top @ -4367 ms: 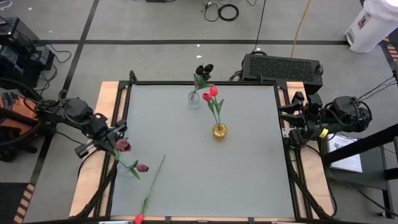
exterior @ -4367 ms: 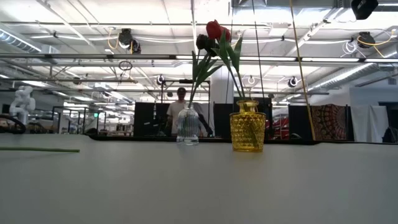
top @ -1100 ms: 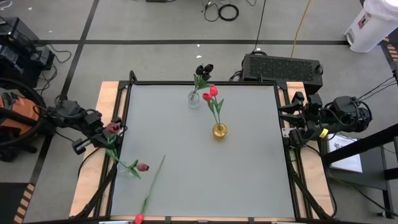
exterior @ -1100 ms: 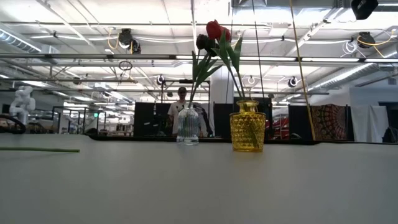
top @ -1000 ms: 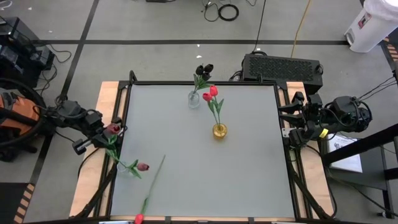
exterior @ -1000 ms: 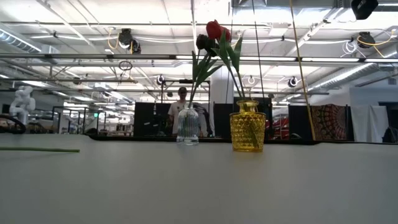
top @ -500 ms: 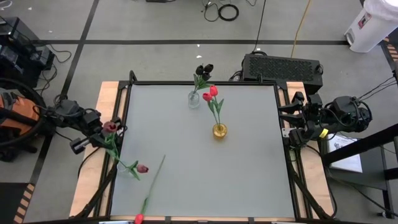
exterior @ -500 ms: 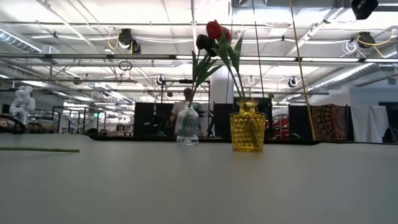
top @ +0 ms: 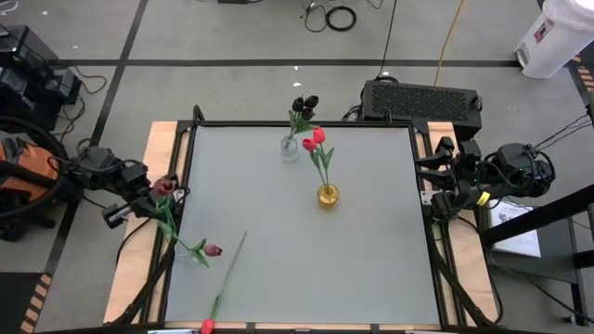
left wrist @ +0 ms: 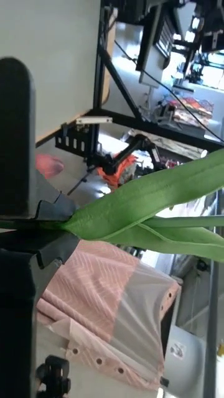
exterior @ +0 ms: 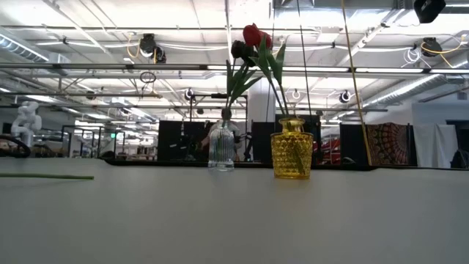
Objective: Sort flowers into vase by color
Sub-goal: Put the red tulip into the bottom transparent bin
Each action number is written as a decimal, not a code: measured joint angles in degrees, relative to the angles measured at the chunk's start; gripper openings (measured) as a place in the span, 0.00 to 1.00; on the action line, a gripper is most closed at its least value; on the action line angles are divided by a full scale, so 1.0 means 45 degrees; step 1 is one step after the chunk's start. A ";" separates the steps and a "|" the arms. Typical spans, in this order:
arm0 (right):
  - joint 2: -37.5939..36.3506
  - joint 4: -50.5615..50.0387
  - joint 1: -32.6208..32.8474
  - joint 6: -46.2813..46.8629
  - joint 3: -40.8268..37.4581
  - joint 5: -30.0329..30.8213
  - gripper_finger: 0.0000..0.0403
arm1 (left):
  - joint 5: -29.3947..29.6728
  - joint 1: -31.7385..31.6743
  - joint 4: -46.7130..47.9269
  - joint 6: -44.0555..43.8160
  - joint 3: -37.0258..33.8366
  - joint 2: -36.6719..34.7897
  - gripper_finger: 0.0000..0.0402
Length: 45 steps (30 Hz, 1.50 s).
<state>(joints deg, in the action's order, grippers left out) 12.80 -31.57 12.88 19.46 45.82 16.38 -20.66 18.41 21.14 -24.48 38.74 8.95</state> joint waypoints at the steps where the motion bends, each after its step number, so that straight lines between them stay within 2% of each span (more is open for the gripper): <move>1: 0.0000 0.0000 -0.0004 -0.0002 0.0000 0.0000 0.40 | 0.0083 -0.0002 0.0169 0.0105 0.0075 0.0000 0.02; 14: 0.0000 0.0000 0.0000 0.0000 -0.0001 0.0000 0.40 | 0.0266 0.0000 0.0268 0.0222 0.0863 -0.0005 0.02; 21: 0.0000 0.0000 -0.0004 -0.0004 0.0000 0.0000 0.40 | -0.0215 -0.0004 -0.0040 0.0178 0.0884 0.0073 0.02; 29: 0.0003 0.0000 -0.0004 -0.0004 0.0000 0.0000 0.40 | -0.0371 -0.0003 -0.1400 -0.0525 0.0893 0.0257 0.02; 39: 0.0004 0.0000 -0.0004 0.0000 0.0000 0.0000 0.40 | -0.1394 -0.0004 -0.1445 -0.1081 0.0889 0.0257 0.02; 45: 0.0005 0.0000 0.0001 -0.0004 0.0000 0.0000 0.40 | -0.1559 0.0000 -0.1497 -0.1245 0.0889 0.0257 0.02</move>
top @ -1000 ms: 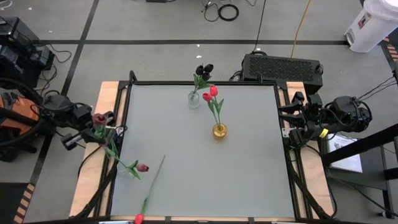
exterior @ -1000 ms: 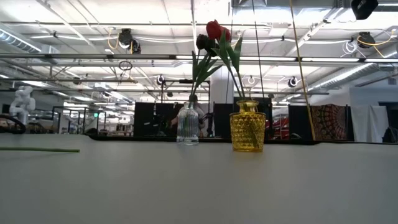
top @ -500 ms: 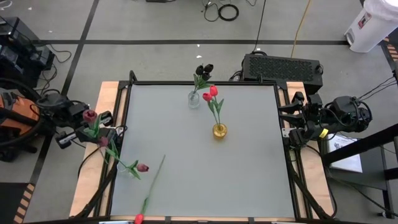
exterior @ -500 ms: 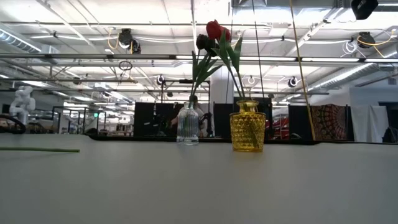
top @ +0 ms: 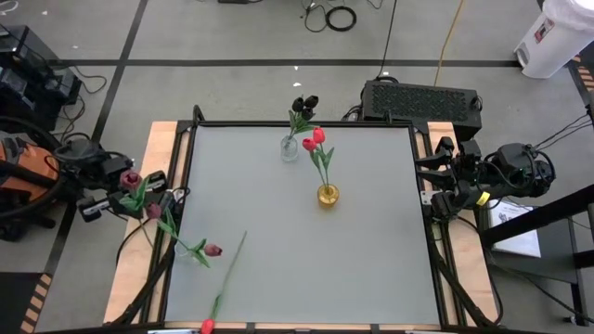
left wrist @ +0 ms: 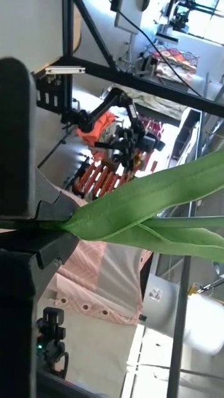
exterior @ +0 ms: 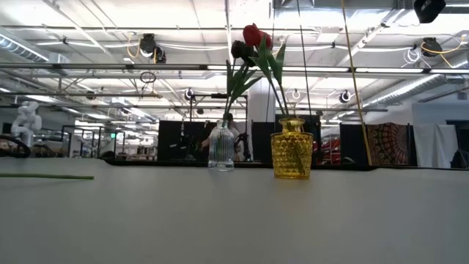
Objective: Sort flowers into vase by color
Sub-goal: Put the red tulip into the bottom transparent bin
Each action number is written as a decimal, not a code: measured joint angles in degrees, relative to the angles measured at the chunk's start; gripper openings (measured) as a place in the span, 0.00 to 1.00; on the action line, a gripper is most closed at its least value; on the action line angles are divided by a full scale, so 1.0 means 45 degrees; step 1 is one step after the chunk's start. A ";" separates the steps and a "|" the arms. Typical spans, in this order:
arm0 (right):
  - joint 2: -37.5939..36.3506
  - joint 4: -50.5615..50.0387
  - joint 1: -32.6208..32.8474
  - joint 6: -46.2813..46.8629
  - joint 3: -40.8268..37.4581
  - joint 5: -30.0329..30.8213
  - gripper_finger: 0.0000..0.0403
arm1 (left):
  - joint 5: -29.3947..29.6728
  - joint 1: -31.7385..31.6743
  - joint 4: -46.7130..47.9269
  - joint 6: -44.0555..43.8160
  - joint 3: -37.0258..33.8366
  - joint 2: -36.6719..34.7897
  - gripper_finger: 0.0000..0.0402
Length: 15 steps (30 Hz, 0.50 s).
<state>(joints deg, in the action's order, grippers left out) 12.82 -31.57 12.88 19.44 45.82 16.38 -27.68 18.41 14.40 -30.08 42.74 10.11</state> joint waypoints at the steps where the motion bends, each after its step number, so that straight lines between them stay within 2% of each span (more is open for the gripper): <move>1: -0.0001 0.0000 -0.0004 0.0001 0.0000 0.0000 0.40 | 0.0031 0.0001 0.0003 -0.0145 -0.0003 0.0001 0.02; 9: 0.0000 0.0000 -0.0002 0.0000 0.0000 0.0000 0.40 | 0.1230 -0.0004 0.0050 0.0173 -0.0010 0.0083 0.01; 15: 0.0000 0.0002 -0.0005 0.0003 0.0000 0.0000 0.40 | 0.1271 -0.0004 0.0338 0.0432 -0.0010 0.0141 0.01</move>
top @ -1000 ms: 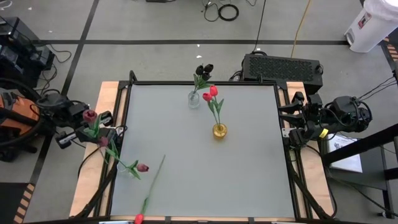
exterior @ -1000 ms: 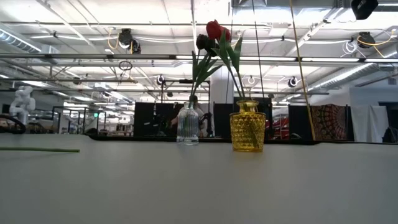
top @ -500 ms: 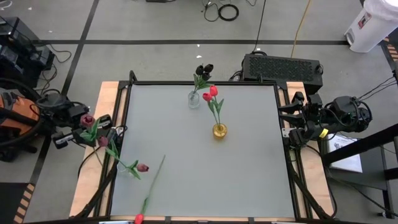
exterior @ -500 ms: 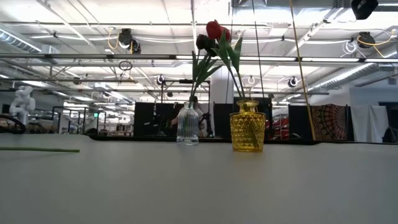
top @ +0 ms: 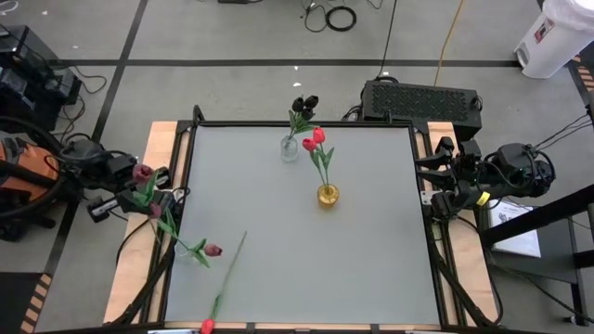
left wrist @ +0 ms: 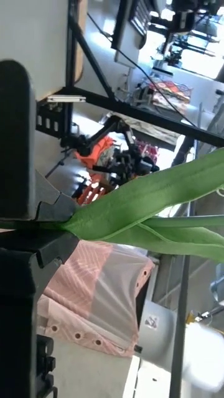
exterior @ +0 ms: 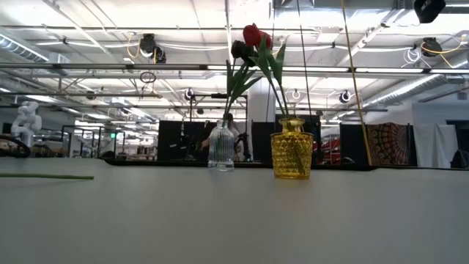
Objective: Sort flowers into vase by color
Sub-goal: Put the red tulip into the bottom transparent bin
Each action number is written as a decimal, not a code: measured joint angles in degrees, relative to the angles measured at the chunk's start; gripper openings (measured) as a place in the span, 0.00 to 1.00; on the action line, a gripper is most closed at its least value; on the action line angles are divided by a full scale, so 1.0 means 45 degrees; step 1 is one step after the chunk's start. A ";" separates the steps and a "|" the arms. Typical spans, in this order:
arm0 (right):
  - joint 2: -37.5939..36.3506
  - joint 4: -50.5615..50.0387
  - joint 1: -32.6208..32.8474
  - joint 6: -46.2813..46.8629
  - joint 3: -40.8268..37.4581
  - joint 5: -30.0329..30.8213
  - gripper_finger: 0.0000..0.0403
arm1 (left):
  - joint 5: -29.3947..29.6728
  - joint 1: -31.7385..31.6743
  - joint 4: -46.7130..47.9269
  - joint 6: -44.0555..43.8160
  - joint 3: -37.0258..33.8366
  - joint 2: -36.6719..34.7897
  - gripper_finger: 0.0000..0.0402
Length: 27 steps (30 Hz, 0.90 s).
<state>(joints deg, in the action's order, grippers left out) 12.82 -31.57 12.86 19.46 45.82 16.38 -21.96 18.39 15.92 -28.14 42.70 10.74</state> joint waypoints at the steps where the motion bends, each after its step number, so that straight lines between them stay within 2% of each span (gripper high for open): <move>1: 0.0000 0.0003 0.0001 0.0000 -0.0001 0.0000 0.40 | -0.0007 0.0004 0.0067 0.0004 -0.0005 0.0015 0.01; 7: 0.0000 -0.0002 0.0001 0.0002 -0.0001 0.0000 0.40 | -0.0328 0.0001 0.0238 0.1011 -0.0010 0.0420 0.01; 18: 0.0000 0.0003 0.0000 -0.0003 -0.0004 0.0000 0.40 | -0.1129 0.0001 0.0361 0.1636 -0.0010 0.1558 0.01; 27: 0.0000 -0.0002 0.0004 0.0000 -0.0001 0.0000 0.40 | -0.2106 0.0005 0.0356 0.1690 -0.0010 0.1724 0.01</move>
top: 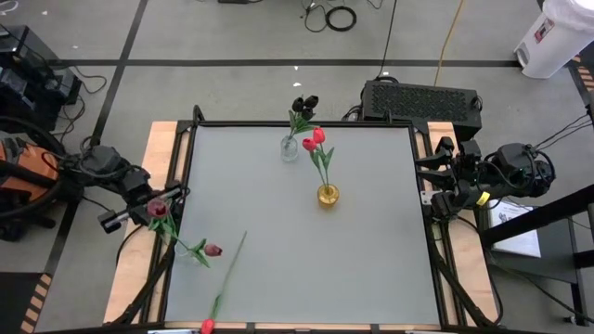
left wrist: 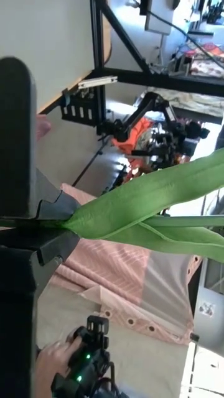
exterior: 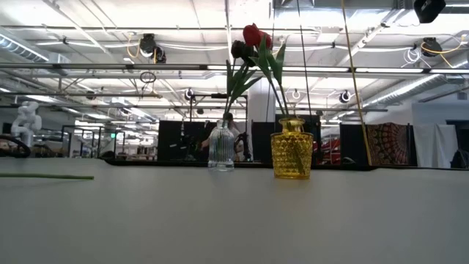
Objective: Sort flowers into vase by color
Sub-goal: Put the red tulip into the bottom transparent bin
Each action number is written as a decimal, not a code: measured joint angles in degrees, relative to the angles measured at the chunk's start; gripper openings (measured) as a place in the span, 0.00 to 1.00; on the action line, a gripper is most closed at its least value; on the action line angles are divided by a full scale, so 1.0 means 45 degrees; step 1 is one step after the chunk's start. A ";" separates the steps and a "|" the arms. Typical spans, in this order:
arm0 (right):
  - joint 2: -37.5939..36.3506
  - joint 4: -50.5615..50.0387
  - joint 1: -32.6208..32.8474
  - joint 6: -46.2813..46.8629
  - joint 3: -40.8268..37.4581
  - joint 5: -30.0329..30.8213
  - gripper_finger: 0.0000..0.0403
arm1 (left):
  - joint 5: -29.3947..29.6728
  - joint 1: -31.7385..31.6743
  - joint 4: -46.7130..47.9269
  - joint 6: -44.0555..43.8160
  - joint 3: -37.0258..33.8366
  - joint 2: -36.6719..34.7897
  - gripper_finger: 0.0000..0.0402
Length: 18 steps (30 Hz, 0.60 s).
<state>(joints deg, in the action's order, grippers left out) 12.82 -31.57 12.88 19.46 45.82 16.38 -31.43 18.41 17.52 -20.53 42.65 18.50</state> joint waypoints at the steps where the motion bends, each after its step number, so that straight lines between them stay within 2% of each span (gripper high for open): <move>1: 0.0000 0.0001 -0.0004 0.0001 -0.0004 0.0000 0.40 | -0.0035 0.0000 0.0000 0.0005 0.0000 0.0000 0.01; 18: 0.0000 0.0000 -0.0004 -0.0004 0.0001 0.0000 0.40 | -0.0367 0.0000 -0.0228 0.0080 0.0000 -0.0005 0.01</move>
<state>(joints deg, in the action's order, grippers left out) 12.82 -31.57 12.86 19.44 45.82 16.38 -33.08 18.41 16.49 -20.17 42.65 18.48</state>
